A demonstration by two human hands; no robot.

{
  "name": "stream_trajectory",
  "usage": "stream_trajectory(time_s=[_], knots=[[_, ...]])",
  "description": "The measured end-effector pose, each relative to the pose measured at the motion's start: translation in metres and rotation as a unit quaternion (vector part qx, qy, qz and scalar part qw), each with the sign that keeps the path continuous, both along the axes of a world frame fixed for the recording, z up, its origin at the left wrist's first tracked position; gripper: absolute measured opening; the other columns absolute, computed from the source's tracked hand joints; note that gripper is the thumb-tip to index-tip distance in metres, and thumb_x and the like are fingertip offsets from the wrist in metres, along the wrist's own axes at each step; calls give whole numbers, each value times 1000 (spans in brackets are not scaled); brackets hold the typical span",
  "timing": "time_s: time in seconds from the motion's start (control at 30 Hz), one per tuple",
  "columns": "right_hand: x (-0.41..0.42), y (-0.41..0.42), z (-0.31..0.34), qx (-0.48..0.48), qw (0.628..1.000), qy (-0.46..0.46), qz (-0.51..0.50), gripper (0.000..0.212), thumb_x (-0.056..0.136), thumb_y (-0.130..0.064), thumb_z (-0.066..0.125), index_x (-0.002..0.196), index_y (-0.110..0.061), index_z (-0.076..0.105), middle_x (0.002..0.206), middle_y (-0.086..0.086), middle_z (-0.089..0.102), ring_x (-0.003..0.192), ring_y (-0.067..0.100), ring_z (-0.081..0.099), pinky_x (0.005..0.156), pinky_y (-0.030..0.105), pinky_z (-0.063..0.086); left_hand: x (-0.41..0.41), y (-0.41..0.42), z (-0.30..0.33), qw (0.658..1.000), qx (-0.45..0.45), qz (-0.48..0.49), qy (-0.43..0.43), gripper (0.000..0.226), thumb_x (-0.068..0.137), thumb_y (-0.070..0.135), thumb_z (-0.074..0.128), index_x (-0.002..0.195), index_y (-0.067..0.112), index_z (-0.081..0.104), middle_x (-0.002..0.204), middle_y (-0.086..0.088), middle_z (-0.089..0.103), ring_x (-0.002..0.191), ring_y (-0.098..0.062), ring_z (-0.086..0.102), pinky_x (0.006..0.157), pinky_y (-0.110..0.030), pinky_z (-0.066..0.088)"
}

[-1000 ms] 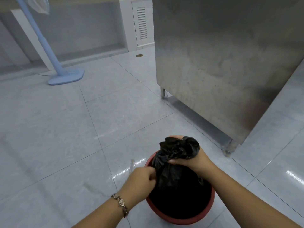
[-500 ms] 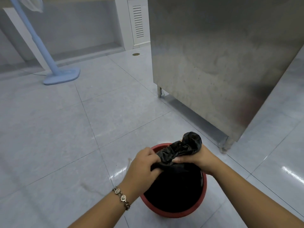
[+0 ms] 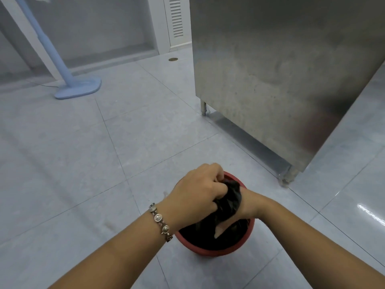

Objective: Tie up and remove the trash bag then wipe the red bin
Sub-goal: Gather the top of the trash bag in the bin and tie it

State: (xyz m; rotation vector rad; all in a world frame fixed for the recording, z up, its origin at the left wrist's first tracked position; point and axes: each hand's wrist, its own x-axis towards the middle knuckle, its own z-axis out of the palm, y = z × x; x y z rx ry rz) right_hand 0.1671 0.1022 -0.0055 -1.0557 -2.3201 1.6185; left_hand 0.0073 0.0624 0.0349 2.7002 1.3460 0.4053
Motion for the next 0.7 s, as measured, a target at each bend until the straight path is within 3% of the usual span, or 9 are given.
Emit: stream_trajectory(time_s=[0.07,0.13,0.27,0.33,0.4,0.47,0.53,0.63,0.7], knots=[[-9,-4,-4,16,1000,1,-16,54,61,-8,88,92,-41,57,93,-21,62,84,-18,59,73,6,48,1,8,-2,999,-31,-9,1,12,64,2,62,71,11,57,100,-7,55,84,-26,51,64,-37,46],[-10,-1,-13,34,995,33,-85,49,63,-5,86,90,-36,60,91,-16,65,85,-12,62,74,12,52,-8,17,0,990,-107,76,-51,27,70,8,63,94,17,56,113,0,49,99,-20,47,80,-34,46],[-8,12,-24,49,980,78,-177,46,61,-14,88,99,-22,64,98,0,69,94,10,67,85,38,57,-43,26,-6,891,-389,155,-175,95,70,31,79,144,38,20,148,8,30,133,-13,36,103,-27,37],[-16,12,-24,77,975,110,-178,62,58,-14,89,111,-17,57,109,-5,62,99,4,64,87,27,54,-41,19,-18,884,-407,133,-188,118,63,32,85,148,40,3,151,10,30,135,-9,34,108,-26,34],[-28,7,-22,102,968,147,-174,73,62,2,84,124,-12,47,122,-6,49,104,-6,57,85,11,48,-29,13,-35,884,-358,145,-263,128,59,28,88,148,40,-3,141,11,44,128,-5,44,106,-24,38],[-33,7,-18,94,967,168,-166,91,67,12,77,138,-20,30,132,-13,39,108,-19,49,86,1,41,-21,10,-47,883,-299,166,-322,124,59,27,88,147,41,3,126,12,55,116,-4,54,99,-21,43],[-22,15,-24,43,975,173,-133,114,66,8,80,148,-24,7,136,-23,32,107,-30,42,85,-4,36,-23,11,-55,904,-231,156,-324,102,61,31,85,143,39,25,121,11,60,110,-5,58,96,-22,47],[3,27,-31,-5,989,115,-91,150,43,-31,93,148,-31,-14,154,-24,6,131,-24,21,100,0,27,-31,11,-58,917,-138,123,-353,55,71,31,73,123,30,56,111,10,67,101,-1,61,90,-16,48],[3,27,-28,22,998,11,-57,153,31,-57,89,147,-35,-7,158,-17,-2,144,-5,9,111,8,16,-31,6,-62,924,-64,106,-361,42,74,33,67,116,31,57,118,12,59,107,-3,57,94,-19,45]])
